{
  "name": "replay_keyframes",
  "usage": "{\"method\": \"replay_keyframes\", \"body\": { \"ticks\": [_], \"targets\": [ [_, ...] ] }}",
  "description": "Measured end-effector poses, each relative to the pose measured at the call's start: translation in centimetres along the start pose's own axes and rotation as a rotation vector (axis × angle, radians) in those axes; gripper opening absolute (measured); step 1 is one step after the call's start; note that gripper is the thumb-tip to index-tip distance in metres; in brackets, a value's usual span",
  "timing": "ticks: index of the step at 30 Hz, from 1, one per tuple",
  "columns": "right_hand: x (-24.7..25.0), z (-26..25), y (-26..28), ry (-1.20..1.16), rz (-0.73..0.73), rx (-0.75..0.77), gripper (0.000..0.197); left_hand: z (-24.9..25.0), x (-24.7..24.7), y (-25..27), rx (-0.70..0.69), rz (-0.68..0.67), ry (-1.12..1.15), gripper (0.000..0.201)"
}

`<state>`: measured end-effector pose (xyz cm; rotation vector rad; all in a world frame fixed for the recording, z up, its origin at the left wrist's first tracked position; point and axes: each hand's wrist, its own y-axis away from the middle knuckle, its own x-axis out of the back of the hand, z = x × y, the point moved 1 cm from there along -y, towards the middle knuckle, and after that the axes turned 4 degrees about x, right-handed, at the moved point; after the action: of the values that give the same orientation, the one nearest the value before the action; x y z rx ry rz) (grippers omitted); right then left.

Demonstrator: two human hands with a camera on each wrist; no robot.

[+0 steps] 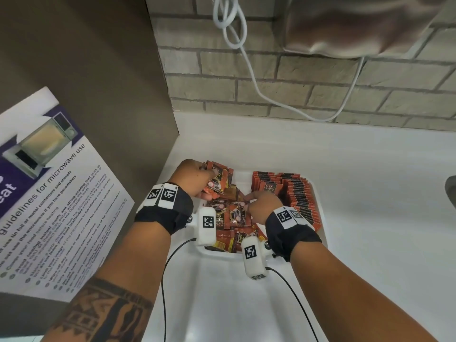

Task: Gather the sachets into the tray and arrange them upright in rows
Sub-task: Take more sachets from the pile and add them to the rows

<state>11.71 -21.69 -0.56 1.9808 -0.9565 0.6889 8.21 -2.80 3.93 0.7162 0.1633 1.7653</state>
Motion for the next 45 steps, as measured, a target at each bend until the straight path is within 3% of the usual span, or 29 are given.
{"method": "replay_keyframes", "body": {
  "ticks": [9, 14, 17, 19, 22, 24, 27, 30, 38, 42, 45],
  "targets": [
    [1.5, -0.6, 1.8, -0.012, 0.005, -0.019, 0.035, -0.5, 0.4, 0.9, -0.015, 0.001, 0.079, 0.014],
    [2.8, -0.8, 2.7, -0.495, 0.191, 0.094, 0.018, -0.3, 0.1, 1.5, -0.024, -0.090, 0.217, 0.017],
    [3.8, -1.9, 3.6, -0.822, 0.159, 0.137, 0.037, 0.1, -0.9, 1.8, -0.061, -0.178, 0.292, 0.028],
    [4.2, -2.0, 3.8, -0.814, 0.157, 0.207, 0.043, 0.4, -1.8, 2.0, -0.101, -0.206, 0.290, 0.030],
    [4.7, -1.4, 4.1, -0.592, 0.166, 0.304, 0.056, 0.8, -3.3, 2.2, -0.164, -0.222, 0.252, 0.029],
    [5.0, -0.9, 4.2, -0.534, 0.188, 0.304, 0.052, 1.1, -4.2, 2.5, -0.184, -0.222, 0.241, 0.031],
    [5.1, 0.0, 4.2, -0.647, 0.229, 0.285, 0.044, 1.4, -5.0, 2.8, -0.184, -0.260, 0.280, 0.038],
    [5.2, 0.7, 4.4, -0.764, 0.255, 0.229, 0.045, 1.7, -5.2, 3.0, -0.174, -0.297, 0.349, 0.025],
    [5.8, 1.7, 4.2, -1.114, 0.297, 0.052, 0.037, 1.4, -4.9, 2.8, -0.220, -0.145, 0.318, 0.017],
    [6.4, 1.6, 5.0, -1.149, 0.309, 0.107, 0.020, 1.1, -4.6, 2.8, -0.217, -0.113, 0.362, 0.018],
    [6.3, 1.1, 5.2, -1.108, 0.284, 0.104, 0.032, 1.1, -4.5, 2.6, -0.191, -0.074, 0.432, 0.019]
  ]
}}
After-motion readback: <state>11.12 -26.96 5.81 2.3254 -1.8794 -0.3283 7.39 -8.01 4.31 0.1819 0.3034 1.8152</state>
